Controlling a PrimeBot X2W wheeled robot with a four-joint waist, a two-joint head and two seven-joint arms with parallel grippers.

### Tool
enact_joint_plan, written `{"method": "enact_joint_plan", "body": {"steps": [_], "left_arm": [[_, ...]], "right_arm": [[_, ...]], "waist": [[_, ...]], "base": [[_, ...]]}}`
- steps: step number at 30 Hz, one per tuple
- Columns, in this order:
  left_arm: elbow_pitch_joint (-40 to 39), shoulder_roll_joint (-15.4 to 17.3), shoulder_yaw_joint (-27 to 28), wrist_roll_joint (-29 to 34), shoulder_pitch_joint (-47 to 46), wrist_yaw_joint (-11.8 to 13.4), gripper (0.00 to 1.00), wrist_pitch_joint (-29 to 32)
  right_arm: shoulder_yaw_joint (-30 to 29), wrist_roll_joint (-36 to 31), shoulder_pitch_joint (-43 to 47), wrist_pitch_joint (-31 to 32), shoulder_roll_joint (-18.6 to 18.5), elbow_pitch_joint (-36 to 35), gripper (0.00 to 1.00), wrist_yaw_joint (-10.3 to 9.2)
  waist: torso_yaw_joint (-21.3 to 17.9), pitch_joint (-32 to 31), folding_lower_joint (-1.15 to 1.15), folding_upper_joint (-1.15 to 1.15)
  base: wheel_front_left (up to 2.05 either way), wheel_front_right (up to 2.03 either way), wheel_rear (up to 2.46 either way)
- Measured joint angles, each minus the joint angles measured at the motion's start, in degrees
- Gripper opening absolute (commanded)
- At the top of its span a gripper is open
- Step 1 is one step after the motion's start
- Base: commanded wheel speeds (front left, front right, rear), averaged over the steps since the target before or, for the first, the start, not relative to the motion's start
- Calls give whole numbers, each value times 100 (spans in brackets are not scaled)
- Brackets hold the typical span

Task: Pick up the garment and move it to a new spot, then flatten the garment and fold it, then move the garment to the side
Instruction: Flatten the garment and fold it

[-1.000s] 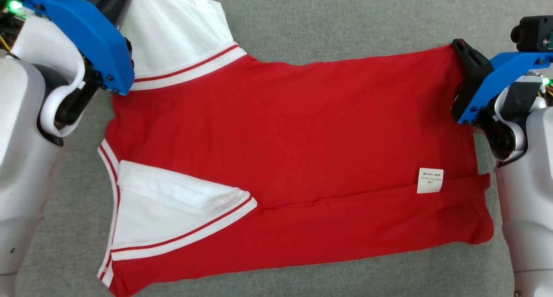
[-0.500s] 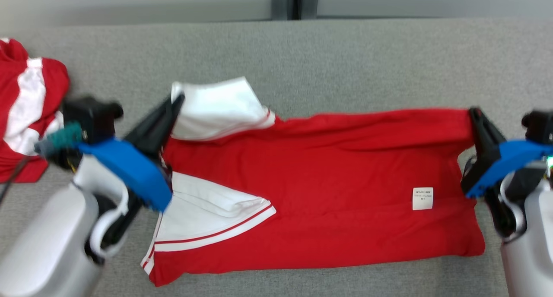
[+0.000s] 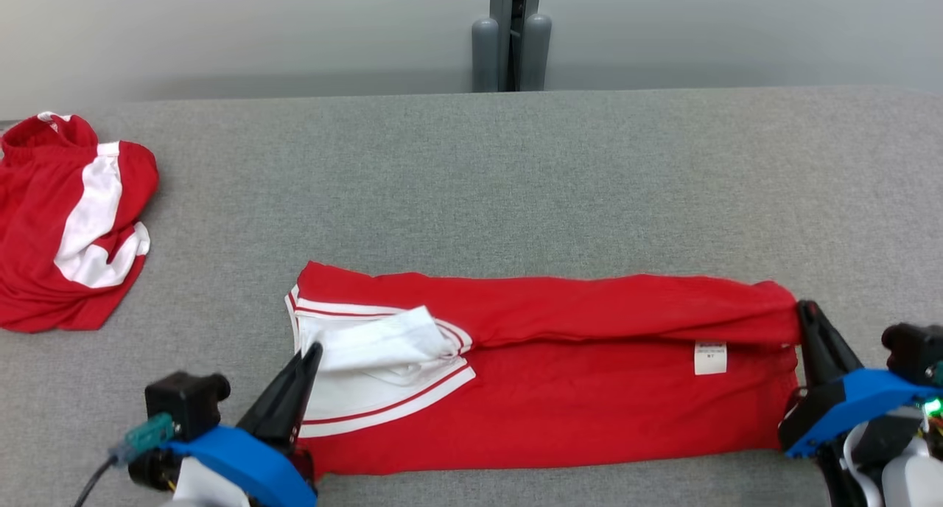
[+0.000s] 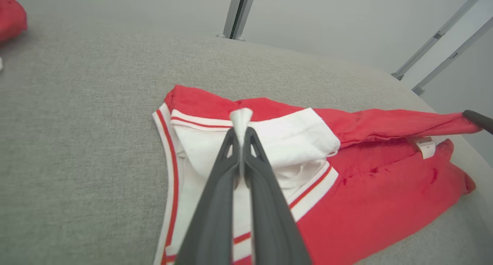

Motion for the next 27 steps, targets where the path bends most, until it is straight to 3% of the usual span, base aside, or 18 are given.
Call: {"method": "enact_joint_plan", "body": {"steps": [1, 2, 3, 10, 17, 23, 27], "left_arm": [[47, -25, 16, -9, 83, 2, 40, -94], [82, -62, 37, -48, 164, 7, 56, -186], [116, -100, 63, -98, 250, 9, 100, -279], [21, -320, 445, -264, 693, 224, 100, -909], [-314, -452, 966, 260, 708, 580, 100, -1104], [-334, -631, 1188, 632, 701, 809, 100, -1121], [-231, -720, 1240, 622, 754, 810, 100, -1121]], "right_arm": [[-4, -12, 86, -52, 35, -44, 37, 0], [-8, -36, 155, -94, 67, -71, 100, 0], [-29, -73, 230, -143, 94, -97, 100, 0], [-326, -214, 576, -312, 203, -200, 100, 0], [-533, -443, 595, -332, 225, -198, 100, 0], [-431, -597, 510, -245, 238, 230, 100, 0], [-421, -617, 326, -171, 240, 723, 100, 0]], "waist": [[2, -21, 0, 0], [3, -40, 0, 0], [6, -63, 1, 0], [46, -194, 0, 0], [171, -290, 1, 0], [263, -335, 1, 0], [330, -313, 1, 0]], "base": [[0, 0, 0], [0, 0, 0], [0, 0, 0], [0, 0, 0], [0, 0, 0], [0, 0, 0], [0, 0, 0]]}}
